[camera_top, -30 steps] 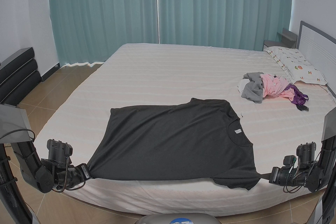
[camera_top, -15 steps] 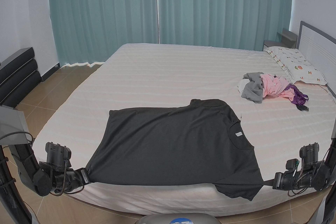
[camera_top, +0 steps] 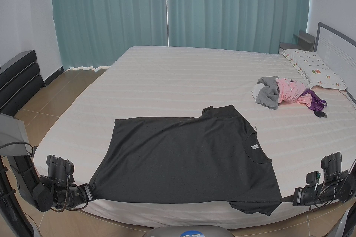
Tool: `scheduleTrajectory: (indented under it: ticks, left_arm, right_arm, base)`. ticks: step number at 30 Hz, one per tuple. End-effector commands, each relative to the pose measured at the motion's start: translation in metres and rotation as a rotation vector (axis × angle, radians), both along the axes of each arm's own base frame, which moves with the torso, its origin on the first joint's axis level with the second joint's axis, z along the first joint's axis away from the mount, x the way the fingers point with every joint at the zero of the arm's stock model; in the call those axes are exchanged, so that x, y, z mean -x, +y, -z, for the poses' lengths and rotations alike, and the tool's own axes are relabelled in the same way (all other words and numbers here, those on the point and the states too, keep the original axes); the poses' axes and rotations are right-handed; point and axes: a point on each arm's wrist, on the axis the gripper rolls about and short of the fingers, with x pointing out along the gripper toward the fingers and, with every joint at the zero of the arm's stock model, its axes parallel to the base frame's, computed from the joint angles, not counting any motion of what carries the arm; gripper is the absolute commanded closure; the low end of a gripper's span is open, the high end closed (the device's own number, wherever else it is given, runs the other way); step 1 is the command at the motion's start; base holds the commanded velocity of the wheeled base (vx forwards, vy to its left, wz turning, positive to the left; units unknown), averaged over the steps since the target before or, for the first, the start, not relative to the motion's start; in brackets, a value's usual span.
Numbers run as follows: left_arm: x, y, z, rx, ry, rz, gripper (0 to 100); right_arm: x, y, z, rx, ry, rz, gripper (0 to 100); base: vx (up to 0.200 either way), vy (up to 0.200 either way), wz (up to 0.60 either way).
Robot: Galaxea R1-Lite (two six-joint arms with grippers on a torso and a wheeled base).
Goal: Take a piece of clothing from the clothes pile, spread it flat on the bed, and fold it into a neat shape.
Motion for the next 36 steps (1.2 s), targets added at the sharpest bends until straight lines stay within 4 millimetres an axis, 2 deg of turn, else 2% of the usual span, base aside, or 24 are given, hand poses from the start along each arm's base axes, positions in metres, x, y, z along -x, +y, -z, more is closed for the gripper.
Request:
scheduleTrajectory:
  ticks: [1, 6, 15, 20, 26, 27, 29, 33, 36]
  left_arm:
    - [0.006, 0.0, 0.0, -0.012, 0.013, 0.02, 100]
    - [0.014, 0.001, -0.005, -0.032, 0.003, 0.05, 100]
    - [0.022, 0.001, -0.007, -0.048, 0.004, 0.078, 100]
    - [0.018, 0.001, -0.01, -0.053, -0.019, 0.08, 100]
    - [0.0, -0.001, -0.019, -0.051, -0.091, 0.073, 100]
    - [-0.01, -0.002, -0.022, -0.047, -0.122, 0.067, 100]
    - [-0.021, -0.002, -0.026, -0.048, -0.16, 0.061, 100]
    - [-0.033, -0.003, -0.031, -0.048, -0.187, 0.057, 100]
    - [-0.05, -0.005, -0.039, -0.043, -0.173, 0.049, 100]
  right_arm:
    - [0.007, 0.0, -0.005, 0.005, -0.016, -0.004, 100]
    - [0.011, 0.0, -0.008, 0.014, -0.019, -0.017, 100]
    - [0.029, 0.001, -0.02, 0.037, -0.017, -0.063, 100]
    - [0.027, 0.001, -0.021, 0.044, -0.032, -0.071, 100]
    - [0.008, 0.0, -0.023, 0.043, -0.054, -0.058, 100]
    - [-0.005, -0.002, -0.02, 0.048, -0.049, -0.052, 100]
    - [-0.018, -0.004, -0.018, 0.044, -0.046, -0.048, 100]
    - [-0.032, -0.003, -0.016, 0.041, -0.049, -0.054, 100]
    - [-0.054, -0.004, -0.019, 0.032, -0.083, -0.033, 100]
  base:
    - [0.0, 0.0, 0.0]
    - [0.0, 0.0, 0.0]
    - [0.0, 0.0, 0.0]
    - [0.0, 0.0, 0.0]
    - [0.0, 0.0, 0.0]
    - [0.0, 0.0, 0.0]
    - [0.0, 0.0, 0.0]
    - [0.0, 0.0, 0.0]
    - [0.0, 0.0, 0.0]
